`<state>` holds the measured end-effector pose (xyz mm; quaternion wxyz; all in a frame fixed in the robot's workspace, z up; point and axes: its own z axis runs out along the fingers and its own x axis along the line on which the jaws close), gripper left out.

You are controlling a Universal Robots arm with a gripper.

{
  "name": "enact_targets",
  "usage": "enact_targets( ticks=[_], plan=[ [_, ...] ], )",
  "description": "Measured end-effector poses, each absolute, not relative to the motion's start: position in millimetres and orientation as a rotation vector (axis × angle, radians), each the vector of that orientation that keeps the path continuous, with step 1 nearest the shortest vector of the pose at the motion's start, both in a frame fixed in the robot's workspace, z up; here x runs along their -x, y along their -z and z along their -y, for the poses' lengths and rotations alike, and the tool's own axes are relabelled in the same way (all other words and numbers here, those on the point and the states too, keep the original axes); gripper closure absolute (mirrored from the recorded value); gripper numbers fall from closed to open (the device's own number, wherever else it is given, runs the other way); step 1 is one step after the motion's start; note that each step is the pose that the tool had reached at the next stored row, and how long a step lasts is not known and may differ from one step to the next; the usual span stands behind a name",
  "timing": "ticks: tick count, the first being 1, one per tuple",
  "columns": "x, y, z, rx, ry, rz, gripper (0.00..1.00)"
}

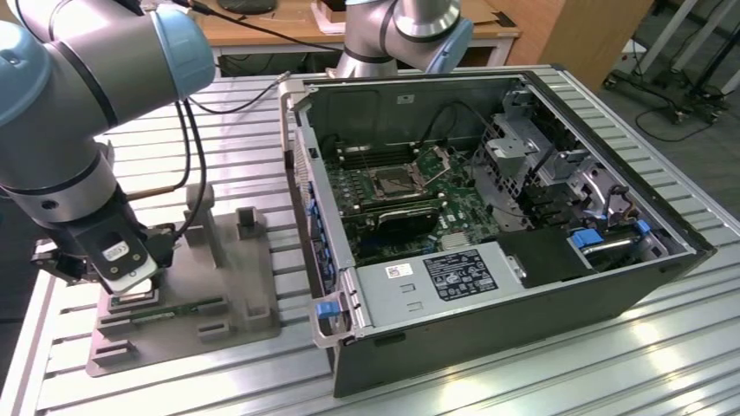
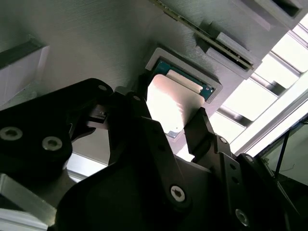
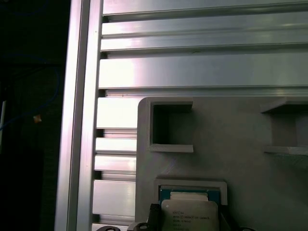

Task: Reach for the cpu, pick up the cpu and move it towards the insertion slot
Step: 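Pick up the cpu and move it towards the insertion slot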

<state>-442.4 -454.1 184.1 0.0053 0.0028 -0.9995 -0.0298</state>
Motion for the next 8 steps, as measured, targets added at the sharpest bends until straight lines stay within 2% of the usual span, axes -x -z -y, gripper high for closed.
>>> enact_targets(
  ticks=[8],
  plan=[
    [442.4,-186.1,454.1,-0.009,0.094,3.13,0.45]
  ],
)
